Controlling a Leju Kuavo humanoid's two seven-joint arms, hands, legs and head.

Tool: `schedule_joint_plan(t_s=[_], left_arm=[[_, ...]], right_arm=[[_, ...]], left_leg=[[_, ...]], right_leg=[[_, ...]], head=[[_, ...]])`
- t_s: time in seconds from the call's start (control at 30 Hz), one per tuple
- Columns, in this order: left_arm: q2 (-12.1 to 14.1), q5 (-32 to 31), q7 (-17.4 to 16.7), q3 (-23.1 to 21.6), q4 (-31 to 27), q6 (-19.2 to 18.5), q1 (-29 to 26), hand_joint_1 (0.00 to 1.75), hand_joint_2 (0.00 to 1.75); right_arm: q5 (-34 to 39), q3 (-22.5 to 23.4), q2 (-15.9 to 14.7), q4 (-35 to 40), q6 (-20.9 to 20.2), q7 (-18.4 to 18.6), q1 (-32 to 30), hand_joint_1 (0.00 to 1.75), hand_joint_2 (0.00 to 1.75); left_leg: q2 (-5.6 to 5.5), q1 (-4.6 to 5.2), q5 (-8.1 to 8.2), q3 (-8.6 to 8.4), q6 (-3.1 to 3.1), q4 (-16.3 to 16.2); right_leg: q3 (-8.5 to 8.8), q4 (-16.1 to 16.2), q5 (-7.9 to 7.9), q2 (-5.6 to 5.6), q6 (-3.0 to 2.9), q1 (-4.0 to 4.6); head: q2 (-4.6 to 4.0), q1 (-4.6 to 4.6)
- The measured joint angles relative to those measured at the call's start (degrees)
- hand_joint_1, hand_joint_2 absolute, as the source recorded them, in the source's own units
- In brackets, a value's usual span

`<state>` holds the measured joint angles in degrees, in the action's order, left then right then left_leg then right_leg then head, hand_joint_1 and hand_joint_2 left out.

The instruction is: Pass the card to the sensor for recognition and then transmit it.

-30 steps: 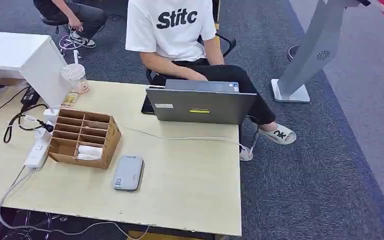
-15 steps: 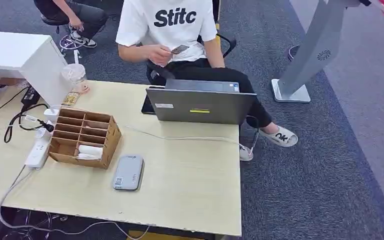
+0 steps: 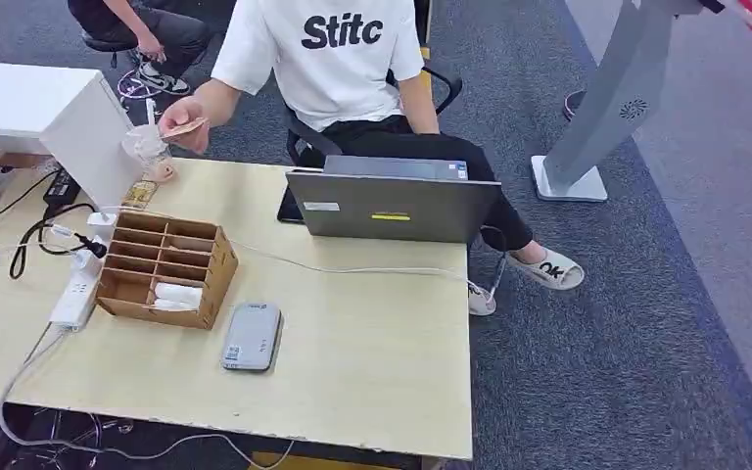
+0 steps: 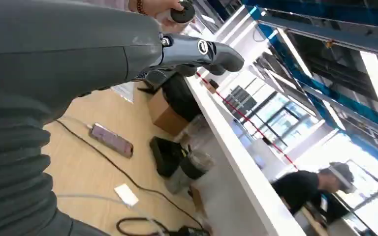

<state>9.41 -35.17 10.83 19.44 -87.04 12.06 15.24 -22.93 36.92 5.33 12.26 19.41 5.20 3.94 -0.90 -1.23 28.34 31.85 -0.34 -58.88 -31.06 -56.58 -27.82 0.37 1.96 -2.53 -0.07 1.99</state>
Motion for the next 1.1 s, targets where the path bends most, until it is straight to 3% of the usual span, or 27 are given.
schedule_joint_plan(t_s=[0.13,0.3,0.63,0.93,1.1], left_arm=[[1.7,-7.5,-1.8,-3.8,13.0,3.0,10.7,0.00,1.75],[2.0,-11.6,-2.6,-8.9,20.0,4.1,16.4,0.00,1.75],[1.7,-25.6,-4.8,-17.4,21.2,8.1,17.3,0.00,1.75],[-1.0,-30.8,-5.6,-26.3,21.6,6.4,20.3,0.00,1.75],[-1.8,-30.8,-5.6,-28.1,21.6,6.4,20.8,0.00,1.75]], right_arm=[[-1.7,-0.9,-0.2,0.0,-0.9,-0.6,0.0,0.00,1.75],[-2.5,-1.6,-0.2,0.0,-1.2,0.0,0.0,0.00,1.75],[-4.1,-2.1,-0.2,-0.1,-1.2,1.5,-0.1,0.00,1.75],[-5.4,-2.1,-0.2,-0.1,-1.8,0.4,0.0,0.00,1.75],[-5.4,-2.1,-0.2,-0.2,-1.8,0.4,-0.1,0.00,1.75]], left_leg=[[0.11,0.01,-0.07,0.05,0.01,0.0],[0.17,0.03,-0.04,0.10,0.04,0.0],[0.27,0.02,0.00,0.16,0.05,0.0],[0.28,0.03,-0.02,0.19,0.07,0.0],[0.30,0.03,-0.01,0.19,0.07,0.0]], right_leg=[[-0.04,0.0,0.11,0.14,0.03,-0.01],[-0.08,0.1,0.11,0.25,0.04,-0.03],[-0.22,0.1,0.10,0.33,0.04,-0.02],[-0.22,0.1,0.13,0.33,0.07,-0.03],[-0.26,0.1,0.13,0.39,0.06,-0.02]], head=[[0.00,-0.04],[0.00,-0.02],[0.00,-0.04],[0.00,-0.02],[0.00,-0.04]])
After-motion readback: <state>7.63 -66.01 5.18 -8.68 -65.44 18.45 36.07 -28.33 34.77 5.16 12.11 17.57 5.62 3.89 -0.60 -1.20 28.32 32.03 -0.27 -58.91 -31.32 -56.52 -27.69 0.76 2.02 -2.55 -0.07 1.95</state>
